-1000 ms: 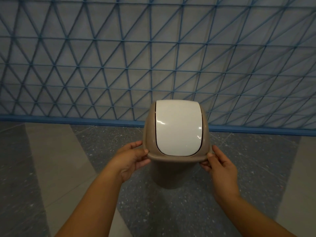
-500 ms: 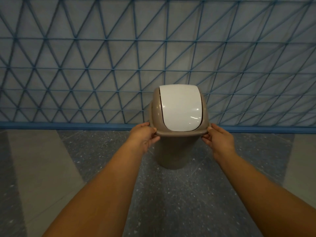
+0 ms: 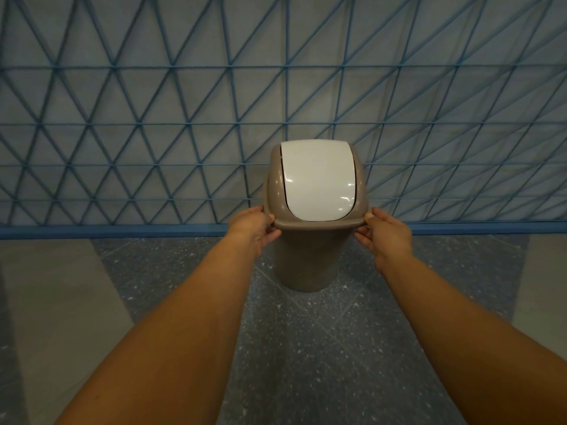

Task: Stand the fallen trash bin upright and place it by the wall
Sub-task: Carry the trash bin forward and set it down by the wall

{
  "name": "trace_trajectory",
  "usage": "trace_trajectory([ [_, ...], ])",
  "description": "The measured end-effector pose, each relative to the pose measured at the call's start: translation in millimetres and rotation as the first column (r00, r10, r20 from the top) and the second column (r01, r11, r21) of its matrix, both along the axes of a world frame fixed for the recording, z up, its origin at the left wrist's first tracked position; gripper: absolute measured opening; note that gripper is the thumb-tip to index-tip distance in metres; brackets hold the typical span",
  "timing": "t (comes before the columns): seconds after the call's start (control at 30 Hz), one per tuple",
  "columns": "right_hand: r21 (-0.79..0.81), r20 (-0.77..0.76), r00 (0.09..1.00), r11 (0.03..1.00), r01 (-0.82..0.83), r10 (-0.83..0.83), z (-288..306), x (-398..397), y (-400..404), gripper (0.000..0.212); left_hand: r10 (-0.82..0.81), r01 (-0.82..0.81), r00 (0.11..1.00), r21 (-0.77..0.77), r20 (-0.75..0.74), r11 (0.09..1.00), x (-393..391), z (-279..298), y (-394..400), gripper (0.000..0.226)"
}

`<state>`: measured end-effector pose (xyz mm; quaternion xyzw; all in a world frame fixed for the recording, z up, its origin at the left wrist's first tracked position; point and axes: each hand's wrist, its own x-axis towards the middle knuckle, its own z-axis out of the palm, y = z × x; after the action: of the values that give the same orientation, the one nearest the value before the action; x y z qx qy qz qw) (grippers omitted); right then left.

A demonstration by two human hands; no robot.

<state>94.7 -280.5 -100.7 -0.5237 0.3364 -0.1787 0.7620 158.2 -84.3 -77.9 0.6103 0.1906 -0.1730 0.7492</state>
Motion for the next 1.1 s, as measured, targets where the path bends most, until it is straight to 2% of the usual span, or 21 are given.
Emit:
trace_trajectory([
  [0.73,0.037,0.035,0.999,0.999,-0.005,0.003,0.2,-2.6,-0.4,0.042,0.019,-0.019,1.000,-0.023,0.007,1.000,3.2,-2.8,-2.3,0.044],
  [1.1,0.127,0.043,0.998,0.991,-0.051,0.045,-6.4,-2.1,6.0,0.044,0.080,-0.079,0.997,0.027,-0.024,0.996,16.6,-7.7,-3.3,0.026],
])
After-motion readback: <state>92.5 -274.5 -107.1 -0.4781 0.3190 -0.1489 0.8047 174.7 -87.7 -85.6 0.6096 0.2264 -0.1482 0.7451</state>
